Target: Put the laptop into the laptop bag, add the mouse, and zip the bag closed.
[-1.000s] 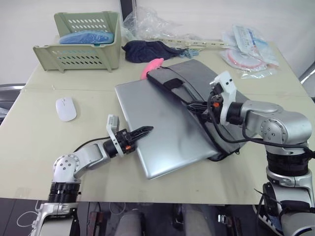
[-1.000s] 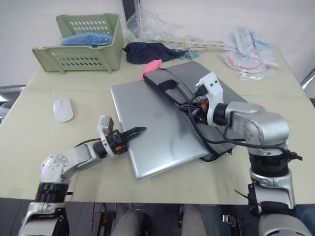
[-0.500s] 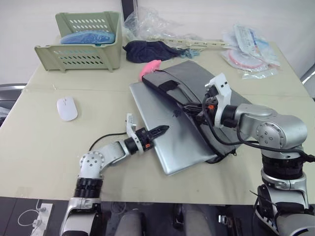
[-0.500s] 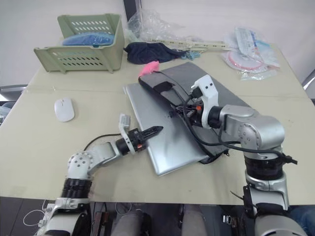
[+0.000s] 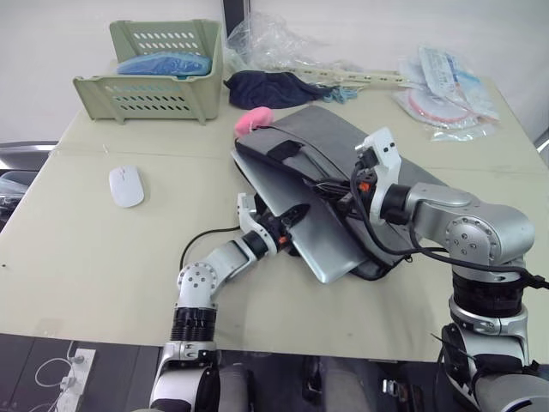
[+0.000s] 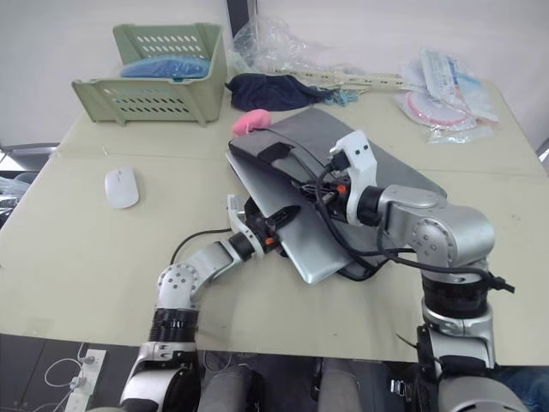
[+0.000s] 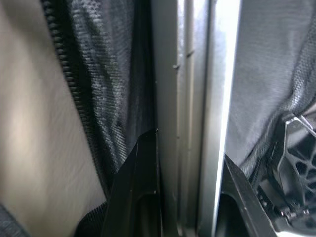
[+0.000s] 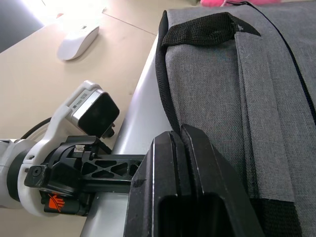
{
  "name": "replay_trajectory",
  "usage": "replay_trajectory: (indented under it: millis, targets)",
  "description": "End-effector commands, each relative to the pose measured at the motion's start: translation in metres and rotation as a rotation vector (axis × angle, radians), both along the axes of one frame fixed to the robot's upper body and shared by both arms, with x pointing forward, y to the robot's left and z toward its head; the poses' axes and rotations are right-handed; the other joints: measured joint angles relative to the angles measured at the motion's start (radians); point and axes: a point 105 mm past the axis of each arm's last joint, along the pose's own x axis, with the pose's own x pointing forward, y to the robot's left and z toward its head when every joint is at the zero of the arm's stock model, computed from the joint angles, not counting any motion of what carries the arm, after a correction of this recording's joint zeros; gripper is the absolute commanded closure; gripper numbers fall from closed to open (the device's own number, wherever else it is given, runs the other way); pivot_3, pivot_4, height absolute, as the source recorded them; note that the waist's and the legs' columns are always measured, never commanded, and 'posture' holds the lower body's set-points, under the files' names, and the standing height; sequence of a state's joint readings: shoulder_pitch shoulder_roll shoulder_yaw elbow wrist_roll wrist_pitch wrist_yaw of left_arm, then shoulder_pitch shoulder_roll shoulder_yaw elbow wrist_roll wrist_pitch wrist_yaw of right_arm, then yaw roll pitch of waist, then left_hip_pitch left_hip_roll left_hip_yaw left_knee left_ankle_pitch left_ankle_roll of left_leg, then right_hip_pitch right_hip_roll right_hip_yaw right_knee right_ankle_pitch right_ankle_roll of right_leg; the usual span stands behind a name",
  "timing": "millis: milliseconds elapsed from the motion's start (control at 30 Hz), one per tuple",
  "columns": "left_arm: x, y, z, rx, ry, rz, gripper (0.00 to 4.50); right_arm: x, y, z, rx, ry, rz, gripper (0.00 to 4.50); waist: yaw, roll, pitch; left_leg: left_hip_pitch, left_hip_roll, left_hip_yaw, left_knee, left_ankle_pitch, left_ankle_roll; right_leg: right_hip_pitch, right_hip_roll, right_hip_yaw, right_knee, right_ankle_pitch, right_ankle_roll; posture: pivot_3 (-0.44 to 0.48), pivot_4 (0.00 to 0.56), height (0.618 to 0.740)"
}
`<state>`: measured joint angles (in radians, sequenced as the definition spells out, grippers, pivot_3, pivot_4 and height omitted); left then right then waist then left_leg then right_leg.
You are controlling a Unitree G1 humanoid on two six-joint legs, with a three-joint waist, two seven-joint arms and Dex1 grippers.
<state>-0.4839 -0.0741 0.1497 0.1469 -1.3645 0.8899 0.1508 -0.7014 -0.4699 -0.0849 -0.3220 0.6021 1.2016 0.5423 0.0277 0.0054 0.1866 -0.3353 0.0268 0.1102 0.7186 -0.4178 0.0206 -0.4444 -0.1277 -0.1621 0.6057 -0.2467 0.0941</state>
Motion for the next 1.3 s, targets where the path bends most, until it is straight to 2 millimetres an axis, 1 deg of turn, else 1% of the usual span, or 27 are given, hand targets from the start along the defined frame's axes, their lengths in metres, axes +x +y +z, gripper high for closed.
replay_trajectory:
  millis: [33, 100, 233, 300, 467, 667, 767, 900, 1067, 1167, 1233, 1300]
  targets:
    - [-0.002, -0.01, 0.019, -0.064, -0.048, -0.013, 4.19, -0.003, -0.005, 0.013, 0.01, -0.058, -0.018, 4.48, 0.0, 0.0, 0.0, 0.0, 0.0, 0.0, 0.0, 0.0, 0.0, 0.0, 0.0, 0.0, 0.0, 0.0, 0.0, 0.0, 0.15, 0.74]
    - [-0.003, -0.012, 0.02, -0.076, -0.044, -0.018, 4.19, -0.004, -0.003, 0.014, 0.022, -0.055, -0.012, 4.48, 0.0, 0.0, 0.0, 0.0, 0.0, 0.0, 0.0, 0.0, 0.0, 0.0, 0.0, 0.0, 0.0, 0.0, 0.0, 0.0, 0.15, 0.74]
    - [-0.005, -0.026, 0.023, -0.094, -0.037, -0.046, 4.19, -0.006, 0.003, 0.016, 0.06, -0.038, 0.005, 4.48, 0.0, 0.0, 0.0, 0.0, 0.0, 0.0, 0.0, 0.001, 0.001, 0.0, 0.0, 0.0, 0.0, 0.0, 0.0, 0.0, 0.15, 0.74]
    - [-0.004, -0.029, 0.024, -0.104, -0.03, -0.048, 4.19, -0.007, 0.004, 0.016, 0.068, -0.033, 0.006, 4.48, 0.002, 0.0, 0.0, 0.0, 0.0, -0.001, 0.0, 0.001, 0.001, 0.0, 0.0, 0.0, 0.0, 0.0, 0.0, 0.0, 0.15, 0.74]
    - [0.003, -0.041, 0.024, -0.105, -0.009, -0.042, 4.19, -0.01, 0.013, 0.02, 0.111, -0.008, 0.015, 4.48, 0.005, 0.0, 0.0, -0.001, -0.002, -0.001, 0.0, 0.001, 0.002, 0.001, -0.001, 0.0, -0.001, 0.0, 0.001, 0.0, 0.15, 0.74]
    - [0.001, -0.062, 0.025, -0.081, -0.011, -0.1, 4.19, -0.013, 0.021, 0.026, 0.153, 0.012, 0.019, 4.48, 0.009, 0.0, 0.0, -0.002, -0.003, -0.002, 0.0, 0.002, 0.004, 0.001, -0.002, 0.0, -0.001, 0.001, 0.002, 0.0, 0.15, 0.74]
    - [0.0, -0.064, 0.024, -0.068, -0.014, -0.113, 4.19, -0.012, 0.021, 0.027, 0.16, 0.013, 0.008, 4.48, 0.011, 0.0, 0.0, -0.002, -0.003, -0.003, 0.0, 0.002, 0.004, 0.001, -0.002, 0.0, -0.001, 0.001, 0.002, 0.0, 0.15, 0.74]
    - [0.001, -0.061, 0.023, -0.058, -0.017, -0.108, 4.19, -0.012, 0.021, 0.028, 0.179, 0.016, -0.001, 4.48, 0.011, 0.0, 0.0, -0.002, -0.003, -0.003, 0.0, 0.002, 0.004, 0.001, -0.002, 0.0, -0.001, 0.001, 0.002, 0.0, 0.15, 0.74]
    - [0.0, -0.063, 0.036, -0.044, -0.098, -0.12, 4.19, -0.012, 0.021, 0.023, 0.175, 0.034, -0.005, 4.48, 0.01, 0.0, 0.0, -0.002, -0.003, -0.003, 0.0, 0.002, 0.004, 0.001, -0.002, 0.0, -0.001, 0.001, 0.002, 0.0, 0.15, 0.74]
    - [-0.004, -0.067, 0.034, -0.026, -0.111, -0.146, 4.19, -0.012, 0.023, 0.023, 0.182, 0.036, -0.001, 4.48, 0.01, 0.0, 0.0, -0.002, -0.003, -0.003, 0.0, 0.002, 0.004, 0.001, -0.002, 0.0, -0.001, 0.001, 0.002, 0.0, 0.15, 0.74]
    - [-0.003, -0.067, 0.035, 0.043, -0.173, -0.144, 4.19, -0.012, 0.023, 0.021, 0.181, 0.04, -0.001, 4.48, 0.011, 0.0, 0.0, -0.002, -0.003, -0.003, 0.0, 0.002, 0.004, 0.001, -0.002, 0.0, -0.002, 0.001, 0.002, 0.0, 0.15, 0.74]
    - [-0.005, -0.068, 0.038, 0.062, -0.218, -0.152, 4.19, -0.012, 0.022, 0.019, 0.177, 0.044, -0.005, 4.48, 0.01, 0.0, 0.0, -0.003, -0.003, -0.003, 0.0, 0.002, 0.004, 0.001, -0.002, -0.001, -0.002, 0.001, 0.002, 0.0, 0.15, 0.74]
